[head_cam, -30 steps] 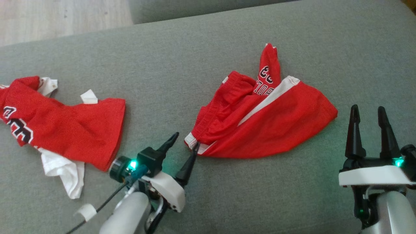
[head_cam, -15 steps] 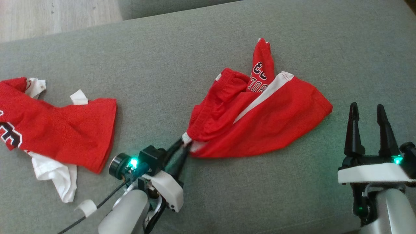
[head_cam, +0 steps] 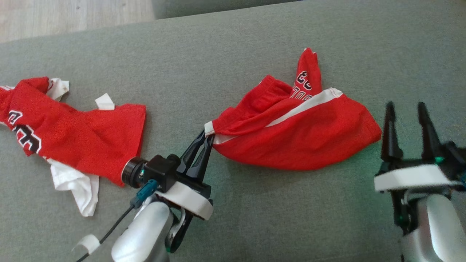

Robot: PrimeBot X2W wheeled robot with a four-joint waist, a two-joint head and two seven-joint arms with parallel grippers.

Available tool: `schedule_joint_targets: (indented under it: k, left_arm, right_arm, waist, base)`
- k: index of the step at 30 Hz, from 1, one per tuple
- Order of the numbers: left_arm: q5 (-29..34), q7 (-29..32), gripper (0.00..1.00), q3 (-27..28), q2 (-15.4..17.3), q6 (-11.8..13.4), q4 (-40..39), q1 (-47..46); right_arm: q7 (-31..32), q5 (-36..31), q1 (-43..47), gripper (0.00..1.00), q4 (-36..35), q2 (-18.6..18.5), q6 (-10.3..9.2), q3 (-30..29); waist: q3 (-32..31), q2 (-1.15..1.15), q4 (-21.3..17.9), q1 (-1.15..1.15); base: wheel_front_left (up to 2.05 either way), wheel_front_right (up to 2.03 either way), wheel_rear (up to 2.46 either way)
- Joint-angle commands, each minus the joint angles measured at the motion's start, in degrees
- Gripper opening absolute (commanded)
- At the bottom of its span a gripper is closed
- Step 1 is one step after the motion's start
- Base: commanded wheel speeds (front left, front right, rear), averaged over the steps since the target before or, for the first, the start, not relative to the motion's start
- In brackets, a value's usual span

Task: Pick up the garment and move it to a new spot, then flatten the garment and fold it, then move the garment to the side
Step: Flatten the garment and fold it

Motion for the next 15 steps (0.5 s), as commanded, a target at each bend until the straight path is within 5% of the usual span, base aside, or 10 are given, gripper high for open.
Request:
schedule_joint_targets:
  k: [1, 15]
  left_arm:
    - [0.2, -0.8, 0.00, 2.3, 0.2, 0.6, -2.2, -1.2]
    - [0.4, -1.1, 0.00, -0.2, -1.2, 0.2, -2.3, -2.8]
  right_arm:
    - [0.8, -1.3, -2.6, 1.00, -0.7, -0.4, -0.04, 1.7]
    - [21.4, -7.2, -21.6, 1.00, 20.7, -5.7, -0.04, 8.0]
  waist:
    - [0.3, 0.00, 0.4, 0.00]
    - [2.5, 0.00, 3.6, 0.00]
  base:
    - [0.00, 0.00, 0.00]
    - [0.00, 0.00, 0.00]
